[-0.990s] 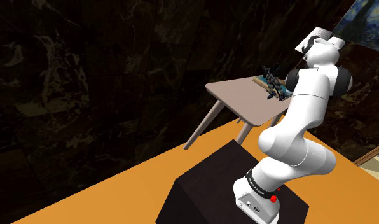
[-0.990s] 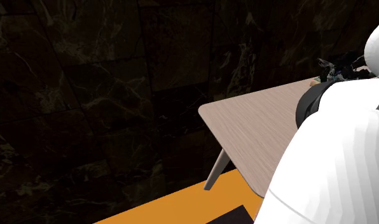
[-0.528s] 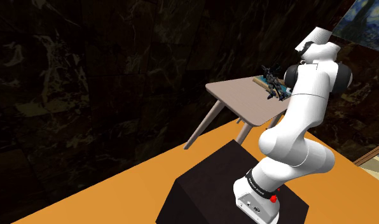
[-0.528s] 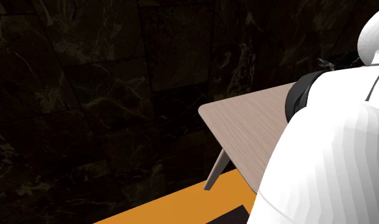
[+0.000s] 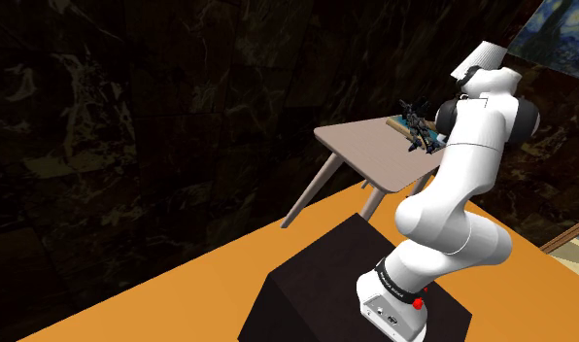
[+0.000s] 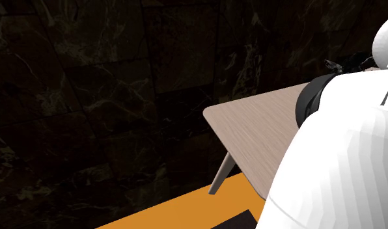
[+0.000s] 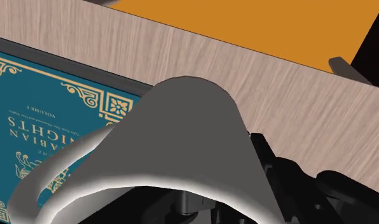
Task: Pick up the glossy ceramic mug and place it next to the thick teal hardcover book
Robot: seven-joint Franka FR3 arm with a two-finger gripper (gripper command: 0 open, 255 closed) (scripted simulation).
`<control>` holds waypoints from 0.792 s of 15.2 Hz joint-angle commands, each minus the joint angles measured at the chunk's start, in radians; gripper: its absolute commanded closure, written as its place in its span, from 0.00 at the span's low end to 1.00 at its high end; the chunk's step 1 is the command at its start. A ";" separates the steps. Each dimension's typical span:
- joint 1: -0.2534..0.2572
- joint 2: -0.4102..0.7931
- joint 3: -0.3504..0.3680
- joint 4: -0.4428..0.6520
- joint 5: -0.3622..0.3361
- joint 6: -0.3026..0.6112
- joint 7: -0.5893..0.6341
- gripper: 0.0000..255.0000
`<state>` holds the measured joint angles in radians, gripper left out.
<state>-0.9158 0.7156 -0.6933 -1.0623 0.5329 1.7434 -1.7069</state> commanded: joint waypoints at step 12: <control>-0.006 0.012 0.017 0.044 -0.019 -0.074 0.024 0.00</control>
<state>-0.9136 0.7111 -0.6860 -1.0518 0.5108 1.7054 -1.6905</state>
